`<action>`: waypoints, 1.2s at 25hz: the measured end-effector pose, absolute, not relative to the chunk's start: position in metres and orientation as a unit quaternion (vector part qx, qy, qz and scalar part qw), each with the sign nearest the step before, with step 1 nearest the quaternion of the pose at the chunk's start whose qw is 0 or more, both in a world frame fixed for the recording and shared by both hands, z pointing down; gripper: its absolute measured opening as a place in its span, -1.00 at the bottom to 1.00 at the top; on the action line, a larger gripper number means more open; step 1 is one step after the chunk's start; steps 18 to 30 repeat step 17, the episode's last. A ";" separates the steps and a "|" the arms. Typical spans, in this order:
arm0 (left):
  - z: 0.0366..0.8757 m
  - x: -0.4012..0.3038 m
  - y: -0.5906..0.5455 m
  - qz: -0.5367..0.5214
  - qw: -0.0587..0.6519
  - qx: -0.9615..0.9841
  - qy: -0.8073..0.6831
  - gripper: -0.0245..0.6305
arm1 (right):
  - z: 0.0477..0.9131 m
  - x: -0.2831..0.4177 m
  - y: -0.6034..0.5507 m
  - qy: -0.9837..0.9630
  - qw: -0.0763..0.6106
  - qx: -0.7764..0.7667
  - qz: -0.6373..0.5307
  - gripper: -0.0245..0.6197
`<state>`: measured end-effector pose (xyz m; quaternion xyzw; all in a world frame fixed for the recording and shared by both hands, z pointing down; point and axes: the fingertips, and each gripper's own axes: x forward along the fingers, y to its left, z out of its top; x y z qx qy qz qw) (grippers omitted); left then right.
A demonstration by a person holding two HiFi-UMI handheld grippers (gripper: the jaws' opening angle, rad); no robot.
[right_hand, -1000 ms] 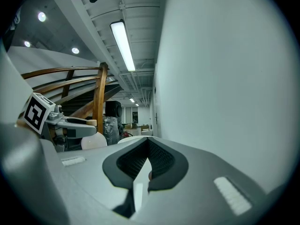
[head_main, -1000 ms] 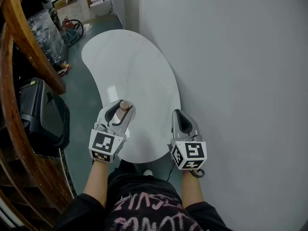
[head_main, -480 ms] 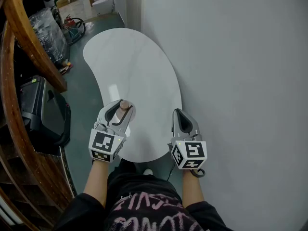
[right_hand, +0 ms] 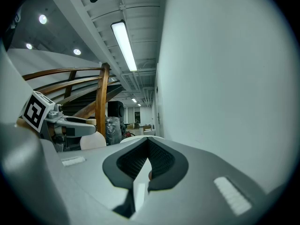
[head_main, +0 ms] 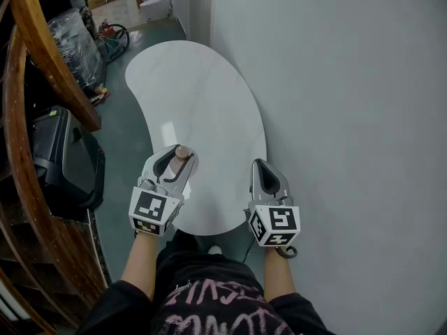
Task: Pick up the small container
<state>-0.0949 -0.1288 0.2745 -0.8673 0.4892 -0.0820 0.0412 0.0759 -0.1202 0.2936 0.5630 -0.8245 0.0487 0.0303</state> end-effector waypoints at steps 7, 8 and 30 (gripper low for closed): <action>0.270 -0.094 -0.128 -0.084 0.051 -0.865 0.493 -0.49 | 0.293 0.078 -0.120 -0.826 0.026 0.561 0.050 -0.87; 0.271 -0.094 -0.128 -0.085 0.051 -0.864 0.493 -0.49 | 0.293 0.078 -0.120 -0.826 0.025 0.562 0.050 -0.87; 0.276 -0.089 -0.130 -0.086 0.051 -0.865 0.491 -0.49 | 0.297 0.084 -0.121 -0.824 0.017 0.564 0.059 -0.87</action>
